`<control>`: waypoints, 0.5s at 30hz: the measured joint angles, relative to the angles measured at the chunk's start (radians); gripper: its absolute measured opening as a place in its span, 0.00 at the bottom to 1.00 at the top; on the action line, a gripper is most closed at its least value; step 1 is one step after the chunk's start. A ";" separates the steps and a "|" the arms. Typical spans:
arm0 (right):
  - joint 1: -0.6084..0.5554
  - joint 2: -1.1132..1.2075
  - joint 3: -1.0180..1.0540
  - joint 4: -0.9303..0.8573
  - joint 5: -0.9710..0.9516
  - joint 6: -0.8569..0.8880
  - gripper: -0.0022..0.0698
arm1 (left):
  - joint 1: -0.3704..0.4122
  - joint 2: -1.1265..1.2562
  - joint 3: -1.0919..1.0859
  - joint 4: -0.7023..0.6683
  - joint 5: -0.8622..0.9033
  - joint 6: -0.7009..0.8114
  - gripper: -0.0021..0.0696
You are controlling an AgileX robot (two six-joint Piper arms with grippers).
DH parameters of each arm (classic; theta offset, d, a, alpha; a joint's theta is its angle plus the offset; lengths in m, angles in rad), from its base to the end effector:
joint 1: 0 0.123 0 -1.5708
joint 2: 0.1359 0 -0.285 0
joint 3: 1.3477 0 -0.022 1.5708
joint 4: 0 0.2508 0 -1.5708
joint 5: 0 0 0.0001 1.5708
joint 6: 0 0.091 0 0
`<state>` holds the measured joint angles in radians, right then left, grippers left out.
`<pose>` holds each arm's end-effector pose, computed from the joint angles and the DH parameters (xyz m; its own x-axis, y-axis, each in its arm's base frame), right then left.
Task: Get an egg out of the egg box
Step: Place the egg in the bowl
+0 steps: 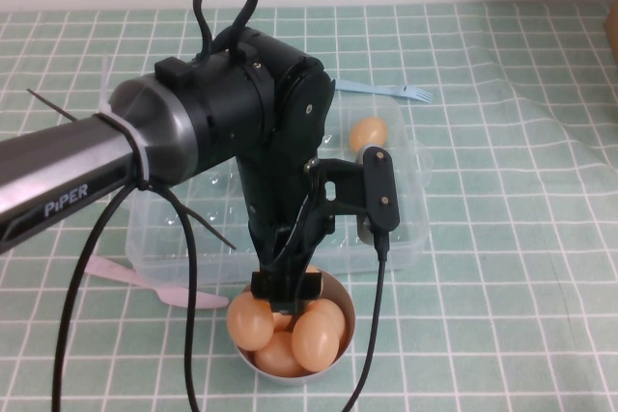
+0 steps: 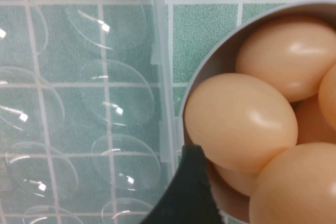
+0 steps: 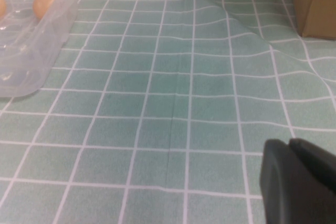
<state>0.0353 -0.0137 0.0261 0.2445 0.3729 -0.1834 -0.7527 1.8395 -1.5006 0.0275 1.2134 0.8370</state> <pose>0.0521 0.0099 0.1726 -0.2889 0.0345 -0.9567 -0.1068 0.9919 0.0680 0.2717 -0.2513 0.2534 0.0296 0.9983 -0.0508 0.9951 -0.0246 0.0961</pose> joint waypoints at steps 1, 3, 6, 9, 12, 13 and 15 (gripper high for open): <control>0.000 0.000 0.000 0.000 0.000 0.000 0.01 | 0.000 0.000 0.000 0.000 0.000 0.000 0.81; 0.000 0.000 0.000 0.000 0.000 0.000 0.01 | 0.000 0.000 0.000 0.000 0.000 0.000 0.81; 0.000 0.000 0.000 0.000 0.000 0.000 0.01 | 0.000 0.000 0.000 0.000 0.000 0.000 0.80; 0.000 0.000 0.000 0.000 0.000 0.000 0.01 | 0.000 0.000 0.000 0.000 0.000 0.000 0.77; 0.000 0.000 0.000 0.000 0.000 0.000 0.01 | 0.000 0.000 0.000 0.000 0.000 0.000 0.69; 0.000 0.000 0.000 0.000 0.000 0.000 0.01 | 0.000 0.000 0.000 0.000 0.000 0.000 0.66; 0.000 0.000 0.000 0.000 0.000 0.000 0.01 | 0.000 0.000 0.000 0.000 0.000 0.000 0.61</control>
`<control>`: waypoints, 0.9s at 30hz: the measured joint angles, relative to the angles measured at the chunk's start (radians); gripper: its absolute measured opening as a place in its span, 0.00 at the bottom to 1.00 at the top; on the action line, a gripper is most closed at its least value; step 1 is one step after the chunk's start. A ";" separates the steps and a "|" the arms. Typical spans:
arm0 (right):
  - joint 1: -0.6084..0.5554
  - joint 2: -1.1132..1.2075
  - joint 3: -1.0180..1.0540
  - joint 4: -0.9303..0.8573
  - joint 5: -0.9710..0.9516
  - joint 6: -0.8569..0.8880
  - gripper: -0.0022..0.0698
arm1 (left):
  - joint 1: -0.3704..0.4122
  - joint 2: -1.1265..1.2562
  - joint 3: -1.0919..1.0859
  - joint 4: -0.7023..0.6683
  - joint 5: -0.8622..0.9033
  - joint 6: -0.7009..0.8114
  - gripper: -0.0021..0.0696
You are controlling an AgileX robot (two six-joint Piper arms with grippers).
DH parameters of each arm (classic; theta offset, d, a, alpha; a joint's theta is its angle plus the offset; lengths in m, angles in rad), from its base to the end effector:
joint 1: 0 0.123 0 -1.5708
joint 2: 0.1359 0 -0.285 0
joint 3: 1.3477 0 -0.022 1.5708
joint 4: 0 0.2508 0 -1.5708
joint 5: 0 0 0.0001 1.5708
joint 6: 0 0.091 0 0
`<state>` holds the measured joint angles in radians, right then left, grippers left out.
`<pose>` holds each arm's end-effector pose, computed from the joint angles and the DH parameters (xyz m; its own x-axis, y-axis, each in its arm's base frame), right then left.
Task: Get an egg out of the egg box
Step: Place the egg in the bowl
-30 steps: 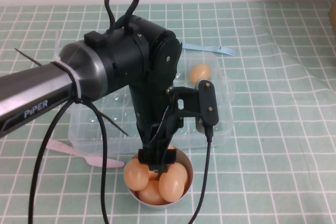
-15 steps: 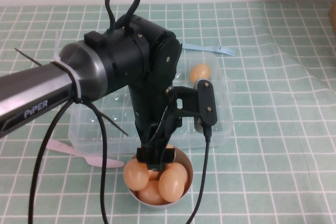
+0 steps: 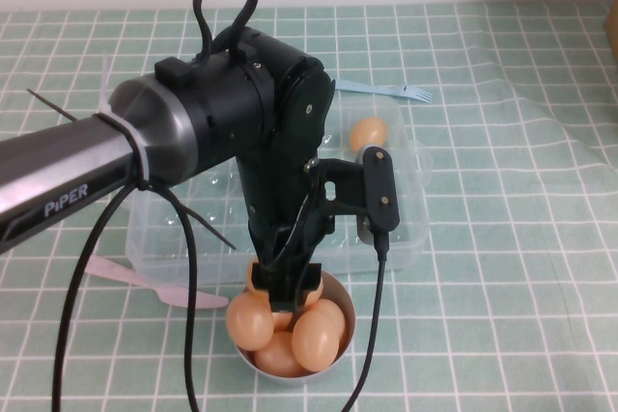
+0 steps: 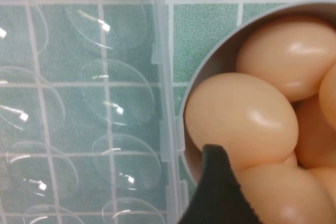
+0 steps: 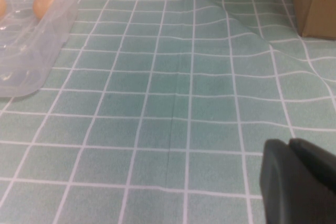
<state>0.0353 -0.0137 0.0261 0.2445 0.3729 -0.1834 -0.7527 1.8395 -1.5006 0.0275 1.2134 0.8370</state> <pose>0.0521 0.0099 0.1726 -0.2889 0.0345 -0.9567 -0.1068 0.9919 0.0680 0.2717 -0.2513 0.2534 0.0296 0.9983 -0.0508 0.9951 -0.0246 0.0961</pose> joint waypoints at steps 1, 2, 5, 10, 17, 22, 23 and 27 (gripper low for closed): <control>0.000 0.000 0.000 0.000 0.000 0.000 0.01 | 0.000 0.000 0.000 0.000 0.000 0.000 0.59; 0.000 0.000 0.000 0.000 0.000 0.000 0.01 | 0.000 0.000 0.000 0.000 0.000 0.000 0.58; 0.000 0.000 0.000 0.000 0.000 0.000 0.01 | 0.000 0.000 0.000 0.000 0.000 0.000 0.56; 0.000 0.000 0.000 0.000 0.000 0.000 0.01 | 0.000 0.000 0.000 0.000 0.000 0.000 0.55; 0.000 0.000 0.000 0.000 0.000 0.000 0.01 | 0.000 0.000 0.000 0.000 0.000 0.000 0.55; 0.000 0.000 0.000 0.000 0.000 0.000 0.01 | 0.000 -0.002 0.000 0.000 0.000 0.000 0.55; 0.000 0.000 0.000 0.000 0.000 0.000 0.01 | 0.000 -0.006 0.000 0.000 -0.005 0.000 0.55; 0.000 0.000 0.000 0.000 0.000 0.000 0.01 | 0.000 -0.038 0.000 0.001 -0.031 0.000 0.55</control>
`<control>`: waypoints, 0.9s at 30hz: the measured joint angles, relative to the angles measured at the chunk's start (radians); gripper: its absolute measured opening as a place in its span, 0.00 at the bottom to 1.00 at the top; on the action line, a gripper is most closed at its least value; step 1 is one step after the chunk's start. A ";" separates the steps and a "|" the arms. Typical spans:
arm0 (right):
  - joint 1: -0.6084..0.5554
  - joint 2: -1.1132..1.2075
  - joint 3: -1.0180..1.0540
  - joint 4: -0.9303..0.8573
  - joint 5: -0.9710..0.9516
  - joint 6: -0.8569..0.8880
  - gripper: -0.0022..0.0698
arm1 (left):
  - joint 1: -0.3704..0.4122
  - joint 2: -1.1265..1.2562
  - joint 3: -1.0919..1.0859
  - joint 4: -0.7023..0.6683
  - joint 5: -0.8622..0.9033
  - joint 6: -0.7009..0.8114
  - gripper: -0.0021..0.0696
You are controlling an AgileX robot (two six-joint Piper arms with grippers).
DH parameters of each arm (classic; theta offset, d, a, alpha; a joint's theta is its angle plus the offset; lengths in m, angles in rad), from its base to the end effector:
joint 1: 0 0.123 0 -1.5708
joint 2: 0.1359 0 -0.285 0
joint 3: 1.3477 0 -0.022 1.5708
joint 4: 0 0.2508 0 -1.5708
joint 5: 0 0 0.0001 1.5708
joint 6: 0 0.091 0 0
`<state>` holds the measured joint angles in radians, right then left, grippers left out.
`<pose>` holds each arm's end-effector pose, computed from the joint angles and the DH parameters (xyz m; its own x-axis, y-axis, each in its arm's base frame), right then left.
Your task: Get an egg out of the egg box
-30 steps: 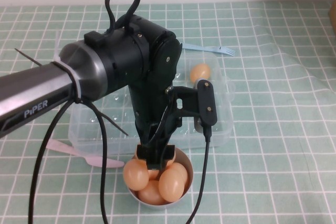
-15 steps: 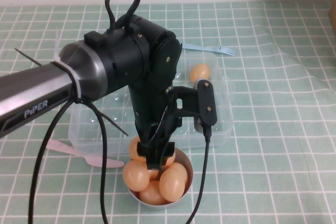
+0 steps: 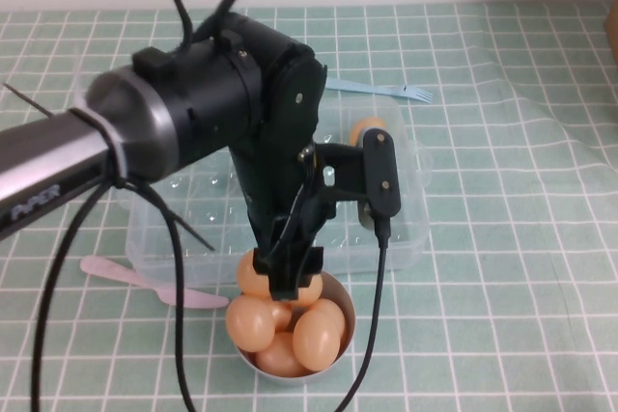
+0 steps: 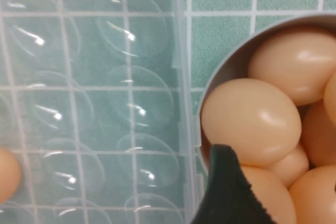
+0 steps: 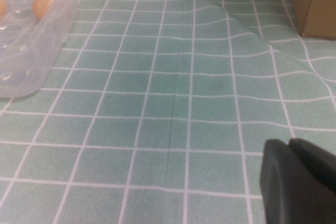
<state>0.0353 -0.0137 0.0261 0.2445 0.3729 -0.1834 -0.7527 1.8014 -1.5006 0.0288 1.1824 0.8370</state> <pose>0.0521 0.0099 0.1726 -0.2889 0.0345 -0.9567 -0.1068 0.9919 0.0680 0.2700 -0.2495 0.2678 0.0345 0.9948 -0.0955 0.9888 -0.0201 0.1479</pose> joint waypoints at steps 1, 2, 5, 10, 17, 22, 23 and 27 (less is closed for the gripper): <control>0.000 0.000 0.000 0.000 0.000 0.000 0.01 | 0.000 -0.008 0.000 0.000 -0.002 0.000 0.55; 0.000 0.000 0.000 0.000 0.000 0.000 0.01 | 0.000 -0.020 0.000 0.000 -0.007 0.000 0.55; 0.000 0.000 0.000 0.000 0.000 0.000 0.01 | 0.000 -0.066 0.000 0.000 -0.014 0.000 0.55; 0.000 0.000 0.000 0.000 0.000 0.000 0.01 | 0.000 -0.220 0.039 0.000 -0.087 -0.065 0.48; 0.000 0.000 0.000 0.000 0.000 0.000 0.01 | 0.062 -0.582 0.328 -0.003 -0.310 -0.282 0.09; 0.000 0.000 0.000 0.000 0.000 0.000 0.01 | 0.094 -0.795 0.526 0.000 -0.458 -0.414 0.04; 0.000 0.000 0.000 0.000 0.000 0.000 0.01 | 0.094 -0.841 0.562 0.000 -0.495 -0.442 0.03; 0.000 0.000 0.000 0.000 0.000 0.000 0.01 | 0.098 -1.016 0.689 0.000 -0.642 -0.547 0.03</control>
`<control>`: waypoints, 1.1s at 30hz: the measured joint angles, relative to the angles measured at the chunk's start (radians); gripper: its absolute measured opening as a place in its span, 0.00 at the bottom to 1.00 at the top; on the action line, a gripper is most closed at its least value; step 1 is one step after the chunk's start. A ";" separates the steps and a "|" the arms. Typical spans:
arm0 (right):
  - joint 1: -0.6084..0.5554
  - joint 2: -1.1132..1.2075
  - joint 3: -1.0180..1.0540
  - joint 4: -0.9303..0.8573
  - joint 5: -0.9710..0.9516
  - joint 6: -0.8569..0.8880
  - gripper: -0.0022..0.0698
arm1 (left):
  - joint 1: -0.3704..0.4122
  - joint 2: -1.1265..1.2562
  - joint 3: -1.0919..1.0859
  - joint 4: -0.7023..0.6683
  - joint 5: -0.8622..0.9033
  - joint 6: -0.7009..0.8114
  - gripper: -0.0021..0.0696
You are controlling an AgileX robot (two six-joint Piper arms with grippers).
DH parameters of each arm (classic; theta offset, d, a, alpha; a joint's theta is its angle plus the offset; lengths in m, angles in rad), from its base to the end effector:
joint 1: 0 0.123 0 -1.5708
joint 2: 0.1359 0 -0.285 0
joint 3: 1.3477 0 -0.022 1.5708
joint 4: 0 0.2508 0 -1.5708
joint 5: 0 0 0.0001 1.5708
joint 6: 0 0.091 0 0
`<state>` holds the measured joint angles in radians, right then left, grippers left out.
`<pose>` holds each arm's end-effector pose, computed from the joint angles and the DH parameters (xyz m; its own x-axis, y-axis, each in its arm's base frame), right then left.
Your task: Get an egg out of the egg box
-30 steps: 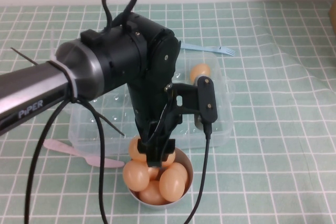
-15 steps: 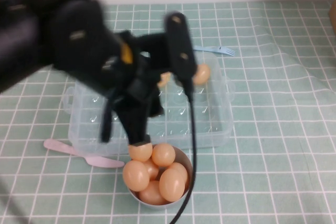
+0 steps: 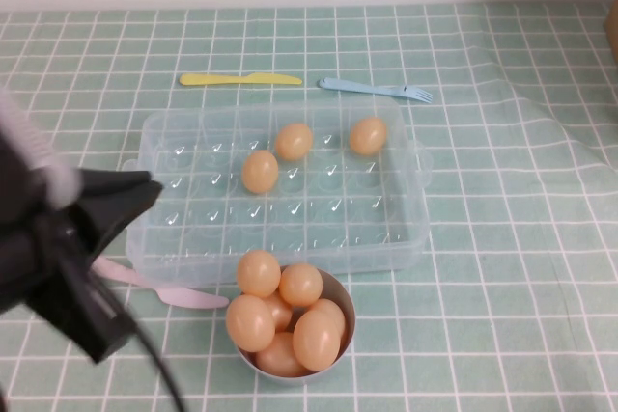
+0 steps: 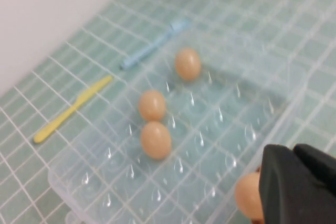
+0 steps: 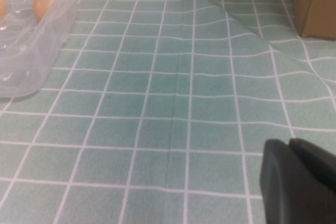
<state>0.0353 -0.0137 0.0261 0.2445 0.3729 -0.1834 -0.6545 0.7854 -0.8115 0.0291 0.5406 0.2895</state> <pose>0.0521 0.0099 0.1726 -0.2889 0.0345 -0.9567 -0.1068 0.9919 0.0680 0.1255 -0.0946 0.3624 -0.1276 0.4877 -0.8636 0.6702 0.6843 0.2874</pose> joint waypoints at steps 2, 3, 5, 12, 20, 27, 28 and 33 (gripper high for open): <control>0.000 0.000 0.000 0.000 0.000 0.000 0.01 | 0.000 -0.065 0.055 0.000 -0.058 -0.062 0.03; 0.000 0.000 0.000 0.000 0.000 0.000 0.01 | 0.001 -0.096 0.081 -0.002 -0.075 -0.097 0.03; 0.000 0.000 0.000 0.000 0.000 0.000 0.01 | 0.001 -0.140 0.118 -0.002 -0.085 -0.140 0.03; 0.000 0.000 0.000 0.000 0.000 0.000 0.01 | 0.001 -0.170 0.145 -0.002 -0.014 -0.166 0.03; 0.000 0.000 0.000 0.000 0.000 0.000 0.01 | 0.001 -0.190 0.280 -0.002 -0.276 -0.164 0.03; 0.000 0.000 0.000 0.000 0.000 0.000 0.01 | 0.087 -0.363 0.572 -0.009 -0.705 -0.119 0.03; 0.000 0.000 0.000 0.000 0.000 0.000 0.01 | 0.135 -0.403 0.610 -0.014 -0.753 -0.119 0.03; 0.000 0.000 0.000 0.002 0.000 0.000 0.01 | 0.372 -0.608 0.742 -0.037 -0.807 -0.124 0.03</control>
<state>0.0353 -0.0137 0.0261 0.2466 0.3729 -0.1834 -0.2827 0.1772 -0.0692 -0.0077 -0.2660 0.1658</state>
